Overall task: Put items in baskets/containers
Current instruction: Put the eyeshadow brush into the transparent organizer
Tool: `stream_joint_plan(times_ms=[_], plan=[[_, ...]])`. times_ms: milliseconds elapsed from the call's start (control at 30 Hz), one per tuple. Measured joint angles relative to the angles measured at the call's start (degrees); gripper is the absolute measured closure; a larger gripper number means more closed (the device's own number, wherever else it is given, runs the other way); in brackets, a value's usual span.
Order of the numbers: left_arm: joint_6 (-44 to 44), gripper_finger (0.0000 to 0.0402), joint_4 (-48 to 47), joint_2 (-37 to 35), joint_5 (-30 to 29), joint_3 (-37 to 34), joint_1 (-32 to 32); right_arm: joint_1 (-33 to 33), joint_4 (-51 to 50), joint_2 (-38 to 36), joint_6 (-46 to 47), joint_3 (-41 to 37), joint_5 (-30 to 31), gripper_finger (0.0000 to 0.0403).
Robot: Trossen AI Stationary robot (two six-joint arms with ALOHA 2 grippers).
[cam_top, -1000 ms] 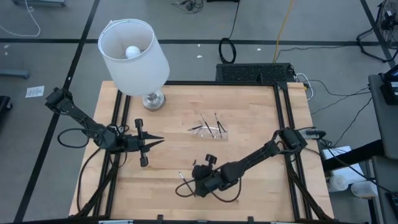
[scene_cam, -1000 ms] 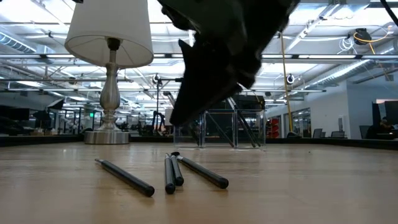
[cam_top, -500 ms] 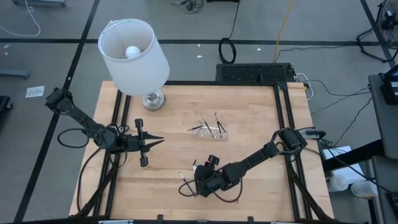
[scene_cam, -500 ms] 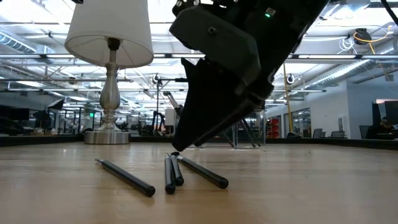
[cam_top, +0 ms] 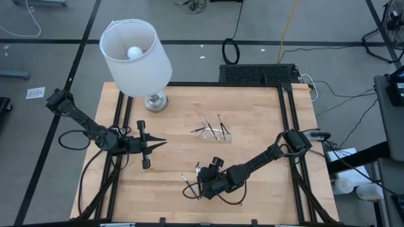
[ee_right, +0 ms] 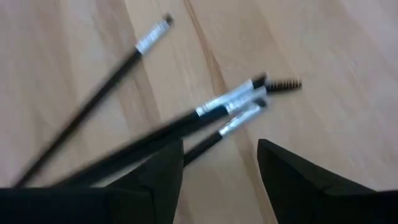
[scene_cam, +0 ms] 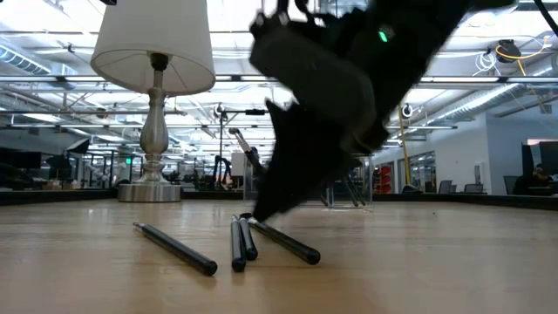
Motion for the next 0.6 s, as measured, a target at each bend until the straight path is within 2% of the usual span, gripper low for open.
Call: stream_joint_plan(times_ms=[367, 600], plan=[[0.2, 0.0355, 0.0, 0.0, 0.0, 0.0, 0.0, -1.3, 1.5, -0.3, 3.1, -3.8, -2.5, 0.0214], [0.2, 0.0355, -0.1, 0.0, 0.0, 0.0, 0.0, -1.4, 1.4, -0.3, 3.2, -5.3, -2.0, 0.0261]])
